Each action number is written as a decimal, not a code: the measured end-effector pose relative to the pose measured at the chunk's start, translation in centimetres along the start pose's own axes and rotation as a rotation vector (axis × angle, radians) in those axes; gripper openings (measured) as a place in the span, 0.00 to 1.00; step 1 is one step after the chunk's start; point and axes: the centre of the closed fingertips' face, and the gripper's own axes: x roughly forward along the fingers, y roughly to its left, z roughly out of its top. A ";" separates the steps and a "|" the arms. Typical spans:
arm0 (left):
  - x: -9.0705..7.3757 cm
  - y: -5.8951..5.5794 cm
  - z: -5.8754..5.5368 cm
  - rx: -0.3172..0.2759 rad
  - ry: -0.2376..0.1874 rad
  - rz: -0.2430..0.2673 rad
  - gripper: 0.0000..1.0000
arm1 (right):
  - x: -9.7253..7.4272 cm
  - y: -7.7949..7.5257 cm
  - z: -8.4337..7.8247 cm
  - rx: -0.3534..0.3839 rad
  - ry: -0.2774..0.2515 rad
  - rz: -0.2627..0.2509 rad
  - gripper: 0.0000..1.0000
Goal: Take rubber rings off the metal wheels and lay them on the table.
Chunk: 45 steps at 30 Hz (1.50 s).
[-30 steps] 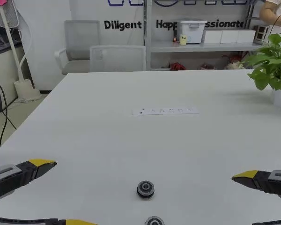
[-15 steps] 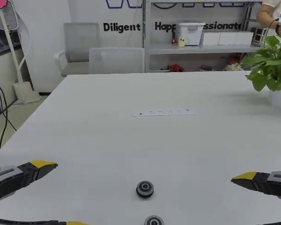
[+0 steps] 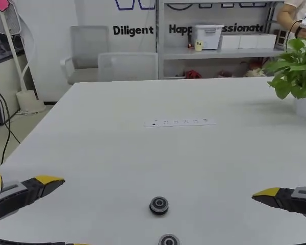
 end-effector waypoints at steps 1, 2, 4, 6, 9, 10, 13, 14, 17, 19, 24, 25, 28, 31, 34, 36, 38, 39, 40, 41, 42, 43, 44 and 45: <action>0.0 0.0 0.0 0.001 0.002 0.000 0.93 | 0.1 0.0 -0.1 -0.003 0.002 0.001 0.75; 0.0 0.0 -0.1 0.002 0.003 0.000 0.93 | 0.1 0.0 -0.1 -0.005 0.004 0.002 0.75; 0.0 0.2 -0.2 0.003 0.005 0.004 0.93 | 0.2 0.0 -0.1 -0.007 0.006 0.005 0.75; -0.1 0.3 -0.3 -0.001 0.005 0.007 0.93 | 0.3 -0.1 0.0 -0.009 0.004 0.008 0.76; -0.1 0.5 -0.4 -0.003 0.005 0.012 0.92 | 0.5 -0.1 0.1 -0.014 0.005 0.011 0.75; -0.2 0.5 -0.4 -0.003 0.005 0.013 0.92 | 0.6 -0.1 0.1 -0.016 0.007 0.013 0.75; -0.4 0.7 -0.7 -0.007 0.006 0.017 0.93 | 0.9 -0.1 0.3 -0.026 0.014 0.019 0.75; -0.4 0.7 -0.7 -0.008 0.008 0.018 0.92 | 1.0 -0.1 0.4 -0.029 0.015 0.021 0.75; -0.9 1.0 -1.0 -0.003 0.018 0.023 0.93 | 1.4 -0.1 0.9 -0.035 0.010 0.024 0.75; -1.2 1.2 -1.1 0.000 0.022 0.028 0.93 | 1.7 0.0 1.2 -0.037 0.005 0.024 0.75; -1.8 2.1 -1.3 -0.010 0.019 0.039 0.93 | 2.5 0.6 1.6 -0.044 0.007 0.031 0.75; -1.9 2.2 -1.4 -0.011 0.018 0.039 0.93 | 2.7 0.7 1.6 -0.046 0.010 0.033 0.75; -2.0 2.3 -1.7 -0.015 0.018 0.037 0.92 | 2.9 0.9 1.5 -0.052 0.025 0.038 0.75; -2.0 2.4 -2.0 -0.021 0.019 0.034 0.92 | 3.0 0.8 1.5 -0.054 0.034 0.038 0.75; -2.0 2.6 -2.1 -0.021 0.019 0.031 0.92 | 3.0 0.8 1.7 -0.053 0.034 0.036 0.75; -2.0 2.8 -2.0 -0.023 0.015 0.031 0.92 | 3.0 0.7 1.8 -0.053 0.035 0.031 0.75; -2.0 3.0 -1.8 -0.023 0.009 0.031 0.92 | 3.0 0.6 2.0 -0.053 0.036 0.028 0.75; -1.9 3.1 -1.8 -0.023 0.006 0.031 0.92 | 3.0 0.6 2.0 -0.053 0.037 0.026 0.75; -1.9 3.1 -1.7 -0.022 0.004 0.029 0.92 | 3.0 0.6 2.0 -0.053 0.038 0.024 0.75; -1.9 3.1 -1.7 -0.021 0.003 0.028 0.92 | 2.9 0.5 2.0 -0.054 0.038 0.022 0.75; -1.8 3.1 -1.7 -0.021 0.002 0.027 0.92 | 2.9 0.5 2.0 -0.053 0.039 0.020 0.75; -1.8 3.1 -1.7 -0.022 0.001 0.027 0.92 | 2.9 0.5 2.0 -0.052 0.038 0.019 0.75; -1.7 3.0 -1.6 -0.023 0.000 0.024 0.92 | 2.8 0.5 2.0 -0.051 0.038 0.017 0.75; -1.7 3.0 -1.6 -0.024 -0.001 0.023 0.92 | 2.8 0.5 2.0 -0.050 0.038 0.016 0.75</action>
